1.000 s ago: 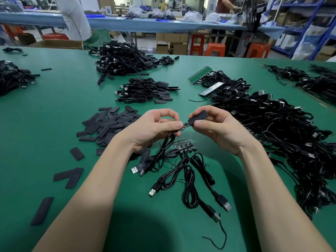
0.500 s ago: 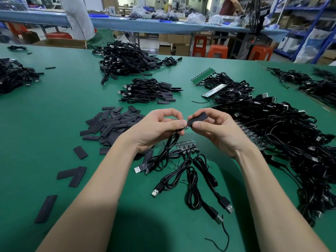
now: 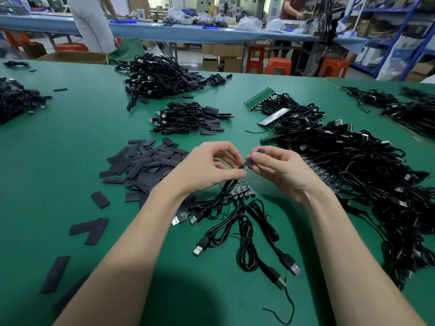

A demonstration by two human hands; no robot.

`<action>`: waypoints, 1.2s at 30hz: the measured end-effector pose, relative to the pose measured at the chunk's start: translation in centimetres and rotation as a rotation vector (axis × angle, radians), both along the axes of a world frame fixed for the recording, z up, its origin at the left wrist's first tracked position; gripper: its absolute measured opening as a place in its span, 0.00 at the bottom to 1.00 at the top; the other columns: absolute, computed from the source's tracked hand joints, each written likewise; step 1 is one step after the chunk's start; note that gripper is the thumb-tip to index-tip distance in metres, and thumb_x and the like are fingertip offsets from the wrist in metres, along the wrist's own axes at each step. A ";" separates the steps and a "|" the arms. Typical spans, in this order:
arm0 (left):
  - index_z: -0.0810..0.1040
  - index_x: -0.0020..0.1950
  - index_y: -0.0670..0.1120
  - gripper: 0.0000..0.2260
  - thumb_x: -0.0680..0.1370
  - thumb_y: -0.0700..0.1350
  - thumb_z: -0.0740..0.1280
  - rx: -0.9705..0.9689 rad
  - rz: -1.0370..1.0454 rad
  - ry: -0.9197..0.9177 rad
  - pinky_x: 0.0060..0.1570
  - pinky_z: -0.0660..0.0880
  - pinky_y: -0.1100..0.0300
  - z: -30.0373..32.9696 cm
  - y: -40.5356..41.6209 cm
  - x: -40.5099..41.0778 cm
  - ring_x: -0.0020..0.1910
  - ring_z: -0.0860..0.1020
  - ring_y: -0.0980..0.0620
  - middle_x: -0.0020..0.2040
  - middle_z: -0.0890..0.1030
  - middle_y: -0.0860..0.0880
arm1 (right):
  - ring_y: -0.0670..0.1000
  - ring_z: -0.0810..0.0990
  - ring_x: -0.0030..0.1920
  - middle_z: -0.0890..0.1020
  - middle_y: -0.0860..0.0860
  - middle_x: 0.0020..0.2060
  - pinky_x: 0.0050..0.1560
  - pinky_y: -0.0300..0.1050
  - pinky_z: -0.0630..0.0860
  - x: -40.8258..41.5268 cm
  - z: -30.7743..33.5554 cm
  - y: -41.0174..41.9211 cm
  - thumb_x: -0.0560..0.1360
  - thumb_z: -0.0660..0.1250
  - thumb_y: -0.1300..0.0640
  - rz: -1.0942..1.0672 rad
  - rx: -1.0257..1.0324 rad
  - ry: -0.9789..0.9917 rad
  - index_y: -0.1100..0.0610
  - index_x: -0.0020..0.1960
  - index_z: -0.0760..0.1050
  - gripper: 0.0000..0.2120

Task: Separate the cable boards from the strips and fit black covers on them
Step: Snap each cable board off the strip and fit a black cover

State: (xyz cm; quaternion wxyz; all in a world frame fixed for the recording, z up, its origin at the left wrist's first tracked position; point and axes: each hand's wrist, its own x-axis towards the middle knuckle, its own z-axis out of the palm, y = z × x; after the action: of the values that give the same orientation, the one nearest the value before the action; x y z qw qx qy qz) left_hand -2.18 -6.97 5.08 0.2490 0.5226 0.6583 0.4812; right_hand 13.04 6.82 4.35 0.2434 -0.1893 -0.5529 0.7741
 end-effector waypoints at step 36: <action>0.87 0.45 0.40 0.02 0.74 0.39 0.77 0.348 0.178 0.302 0.45 0.81 0.58 -0.5 0.9 2.0 0.37 0.84 0.54 0.39 0.86 0.49 | 0.47 0.85 0.44 0.86 0.54 0.42 0.46 0.34 0.80 -0.2 -0.1 -0.3 0.68 0.74 0.61 -0.067 -0.108 0.102 0.57 0.39 0.86 0.02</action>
State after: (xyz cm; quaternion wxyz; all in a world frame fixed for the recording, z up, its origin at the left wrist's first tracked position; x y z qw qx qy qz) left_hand -0.16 -6.02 4.60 0.0109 0.5635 0.6388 0.5237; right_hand 12.86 6.57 4.23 0.2863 -0.1808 -0.4905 0.8030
